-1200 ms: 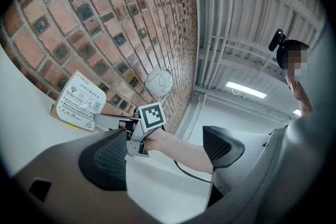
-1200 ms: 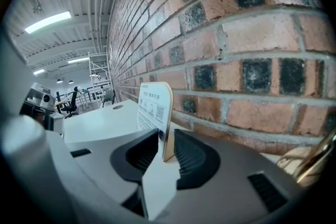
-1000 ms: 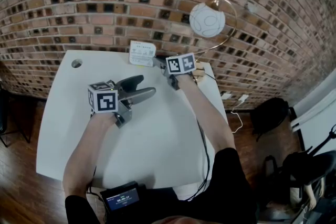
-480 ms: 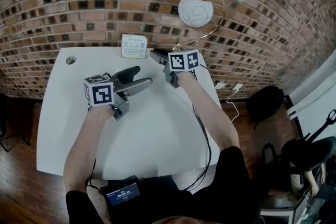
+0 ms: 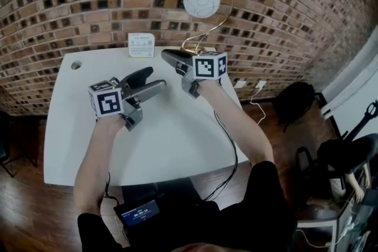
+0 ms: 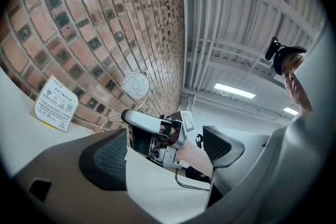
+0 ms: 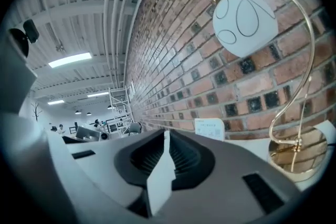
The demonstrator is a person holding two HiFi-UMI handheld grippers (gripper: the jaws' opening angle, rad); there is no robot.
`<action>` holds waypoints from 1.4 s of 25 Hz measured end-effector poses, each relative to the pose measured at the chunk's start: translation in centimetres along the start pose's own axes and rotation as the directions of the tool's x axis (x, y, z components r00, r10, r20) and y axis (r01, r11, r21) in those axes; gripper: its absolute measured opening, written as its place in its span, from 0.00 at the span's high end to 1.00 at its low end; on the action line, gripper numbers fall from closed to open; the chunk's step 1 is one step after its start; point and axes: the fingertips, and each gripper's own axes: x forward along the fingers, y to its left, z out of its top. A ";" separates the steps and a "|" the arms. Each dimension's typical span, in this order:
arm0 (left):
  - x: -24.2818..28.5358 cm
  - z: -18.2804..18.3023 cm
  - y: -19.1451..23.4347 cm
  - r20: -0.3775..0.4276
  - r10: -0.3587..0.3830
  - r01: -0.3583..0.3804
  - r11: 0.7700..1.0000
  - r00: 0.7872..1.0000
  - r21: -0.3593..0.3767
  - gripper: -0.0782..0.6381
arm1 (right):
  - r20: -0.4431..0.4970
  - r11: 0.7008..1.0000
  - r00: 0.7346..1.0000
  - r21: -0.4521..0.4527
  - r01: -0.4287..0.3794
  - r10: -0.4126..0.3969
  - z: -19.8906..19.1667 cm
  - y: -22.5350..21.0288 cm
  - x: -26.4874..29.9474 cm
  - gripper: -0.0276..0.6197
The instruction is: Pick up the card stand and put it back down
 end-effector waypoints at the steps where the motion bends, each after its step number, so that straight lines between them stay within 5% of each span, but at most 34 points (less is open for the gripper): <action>1: -0.1 0.1 -0.5 0.001 0.000 0.000 1.000 1.000 0.004 0.27 | 0.003 1.000 1.000 -0.006 -0.014 0.014 0.0 0.9 -0.3 0.89; 35: -1.4 -0.3 -13.3 0.004 -0.035 0.034 0.991 0.999 0.133 0.27 | 0.072 0.984 0.985 -0.103 -0.147 0.155 1.1 15.8 -8.7 0.92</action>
